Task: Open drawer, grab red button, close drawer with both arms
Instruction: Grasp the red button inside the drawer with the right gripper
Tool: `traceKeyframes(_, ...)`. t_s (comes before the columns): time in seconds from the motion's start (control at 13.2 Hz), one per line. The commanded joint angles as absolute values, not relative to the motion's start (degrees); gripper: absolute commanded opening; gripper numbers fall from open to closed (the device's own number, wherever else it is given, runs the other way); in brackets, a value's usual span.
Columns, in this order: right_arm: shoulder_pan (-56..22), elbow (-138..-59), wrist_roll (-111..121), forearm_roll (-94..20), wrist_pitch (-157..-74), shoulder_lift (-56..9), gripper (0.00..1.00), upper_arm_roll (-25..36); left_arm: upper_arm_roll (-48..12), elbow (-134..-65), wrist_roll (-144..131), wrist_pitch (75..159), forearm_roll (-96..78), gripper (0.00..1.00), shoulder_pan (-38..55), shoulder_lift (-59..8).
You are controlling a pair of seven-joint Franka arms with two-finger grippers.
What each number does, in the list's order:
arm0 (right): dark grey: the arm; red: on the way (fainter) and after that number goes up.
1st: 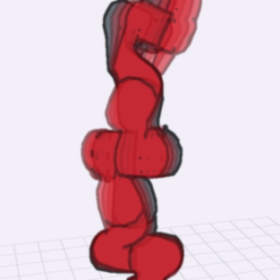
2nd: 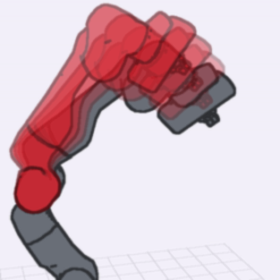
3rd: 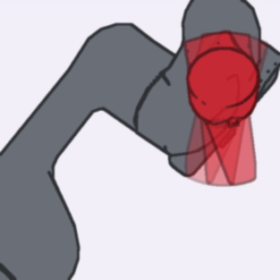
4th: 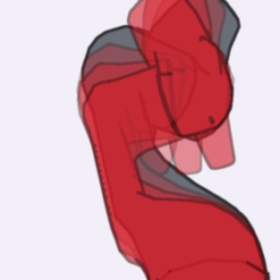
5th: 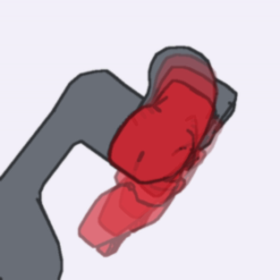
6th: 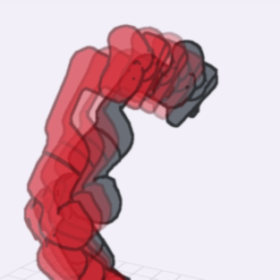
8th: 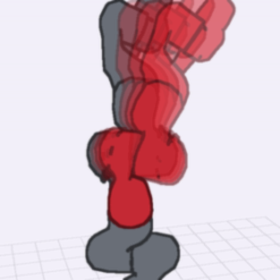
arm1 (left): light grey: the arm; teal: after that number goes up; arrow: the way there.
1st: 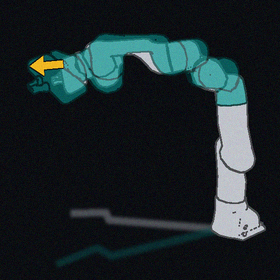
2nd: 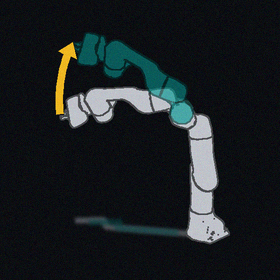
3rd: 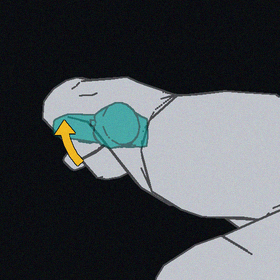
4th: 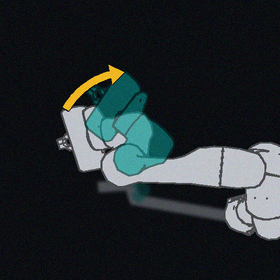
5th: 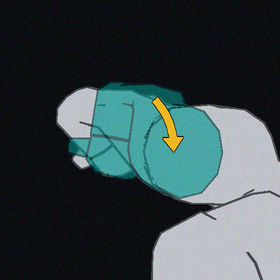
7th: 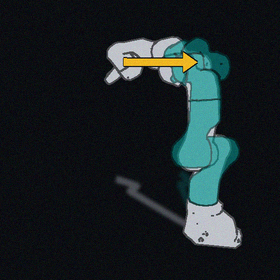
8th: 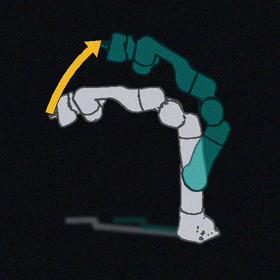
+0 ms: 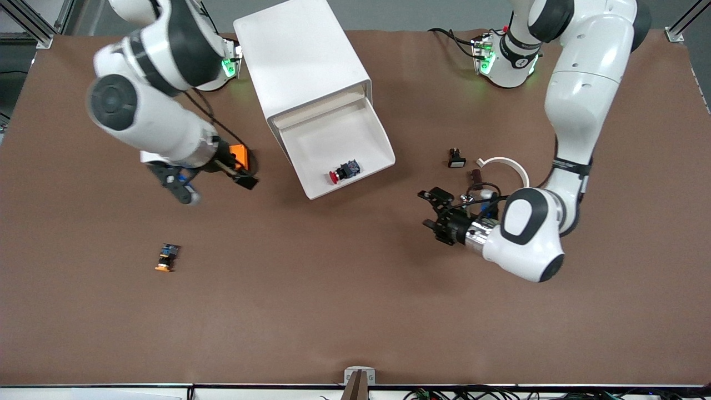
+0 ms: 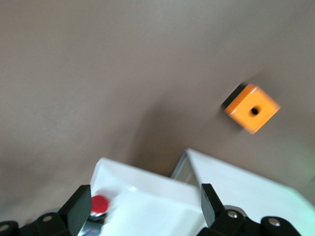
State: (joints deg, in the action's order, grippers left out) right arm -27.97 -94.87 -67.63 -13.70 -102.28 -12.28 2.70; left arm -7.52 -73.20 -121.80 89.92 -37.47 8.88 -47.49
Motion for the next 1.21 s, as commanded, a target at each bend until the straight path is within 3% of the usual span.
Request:
traceKeyframes(0.0,-33.11,-97.99,-75.99,-16.61,-109.83,-13.44,0.99,3.34,-7.91,-73.48,-115.42,86.84,-27.73,1.00,7.21,-45.53)
traceKeyframes(0.23,-40.14,-98.61,-85.84,-16.35,-117.57,-17.47,0.99,3.43,-8.70,-73.56,-112.78,86.84,-16.28,1.00,7.73,-44.39)
traceKeyframes(0.75,-47.11,-99.32,-93.95,-14.24,-127.26,-23.29,0.97,3.60,-8.70,-72.51,-100.31,87.54,-14.50,1.00,8.09,-41.41)
traceKeyframes(0.98,-48.16,-99.84,-93.96,-13.63,-128.23,-23.90,0.84,3.60,-8.79,-72.51,-90.47,91.29,-14.50,1.00,8.44,-41.13)
traceKeyframes(1.13,-48.16,-99.84,-93.96,-13.62,-128.06,-23.91,0.63,3.52,-8.70,-72.60,-84.93,95.69,-14.50,1.00,8.96,-41.57)
